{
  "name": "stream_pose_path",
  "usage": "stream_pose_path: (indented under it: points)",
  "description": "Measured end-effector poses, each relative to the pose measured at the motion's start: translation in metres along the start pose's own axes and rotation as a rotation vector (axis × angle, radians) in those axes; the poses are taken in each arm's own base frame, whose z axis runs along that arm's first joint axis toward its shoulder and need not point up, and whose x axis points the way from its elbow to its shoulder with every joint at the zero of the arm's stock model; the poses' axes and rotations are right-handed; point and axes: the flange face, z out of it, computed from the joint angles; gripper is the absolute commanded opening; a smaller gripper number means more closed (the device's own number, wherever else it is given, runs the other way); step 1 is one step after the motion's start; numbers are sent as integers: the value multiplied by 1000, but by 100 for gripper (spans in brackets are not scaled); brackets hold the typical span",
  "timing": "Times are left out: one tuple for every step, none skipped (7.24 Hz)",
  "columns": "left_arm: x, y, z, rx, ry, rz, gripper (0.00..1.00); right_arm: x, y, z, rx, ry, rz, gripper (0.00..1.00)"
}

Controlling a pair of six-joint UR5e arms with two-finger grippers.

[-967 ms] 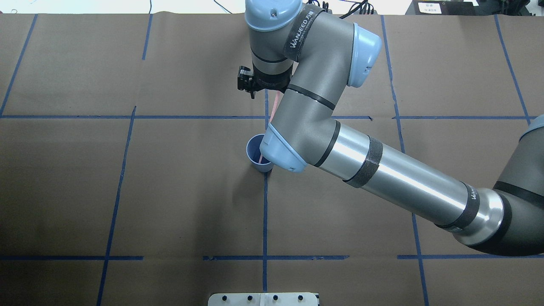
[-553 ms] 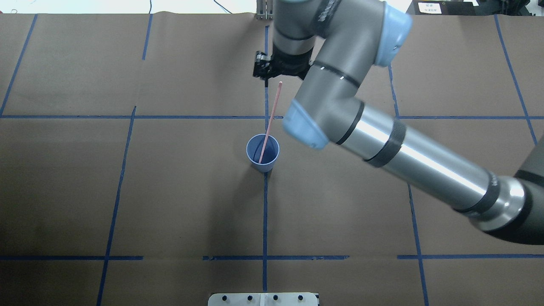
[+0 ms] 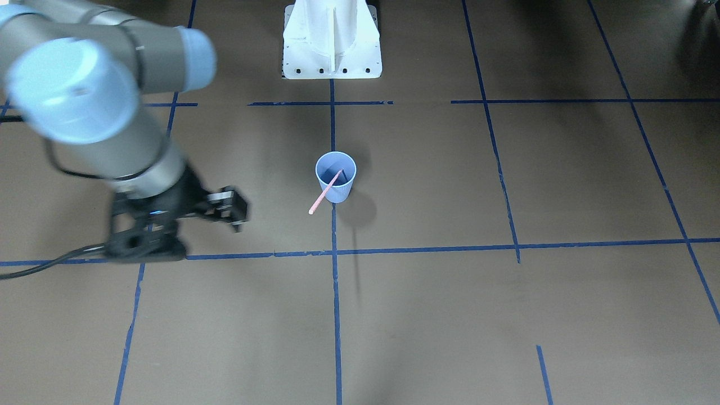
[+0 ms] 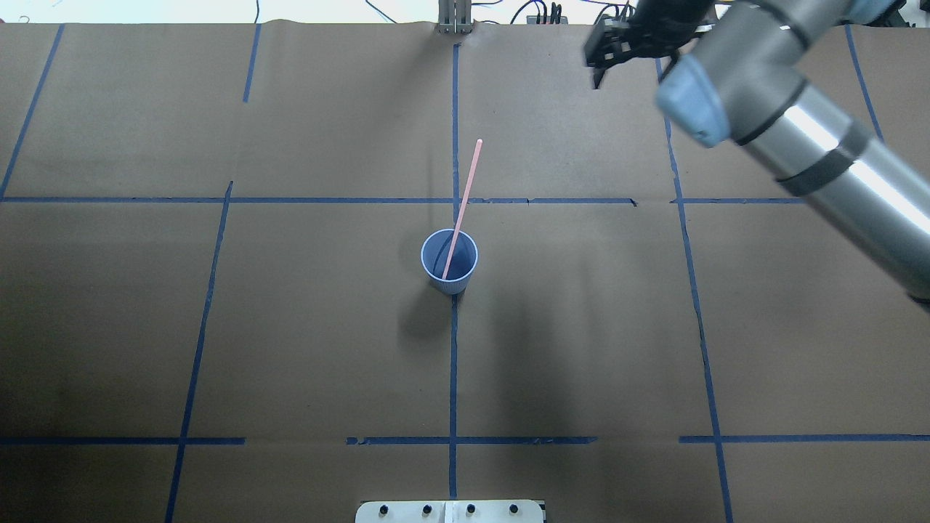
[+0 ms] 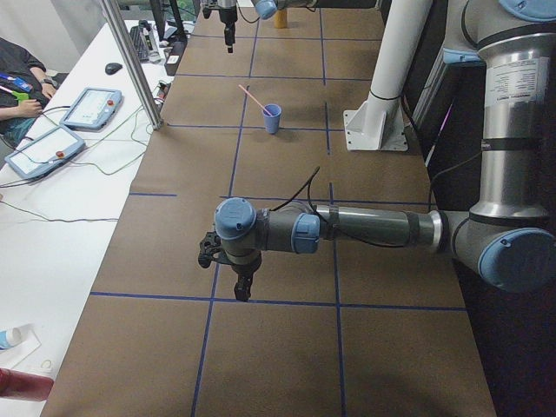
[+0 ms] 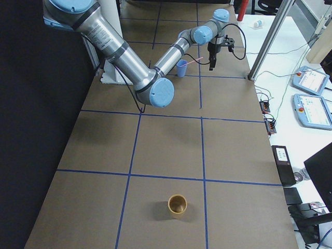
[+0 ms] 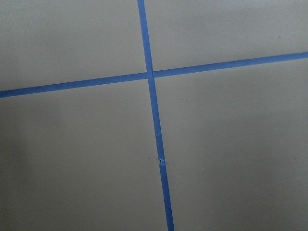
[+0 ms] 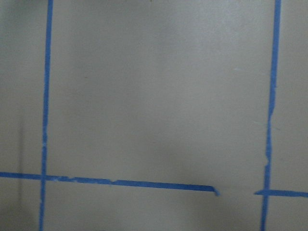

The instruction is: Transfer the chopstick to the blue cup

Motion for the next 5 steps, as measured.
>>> stream_pose_path:
  points:
    - [-1, 0, 1, -2, 0, -5, 100, 70, 6, -4, 0, 15, -63, 100]
    - [-2, 1, 2, -3, 0, -10, 100, 140, 18, -6, -3, 35, -128, 100]
    - [-2, 0, 2, -3, 0, -13, 100, 212, 33, -8, -15, 50, -187, 100]
    - [-2, 0, 2, -4, 0, -13, 100, 282, 53, -11, -29, 55, -237, 100]
    - [-2, 0, 2, -4, 0, -11, 100, 348, 81, -15, -39, 55, -269, 100]
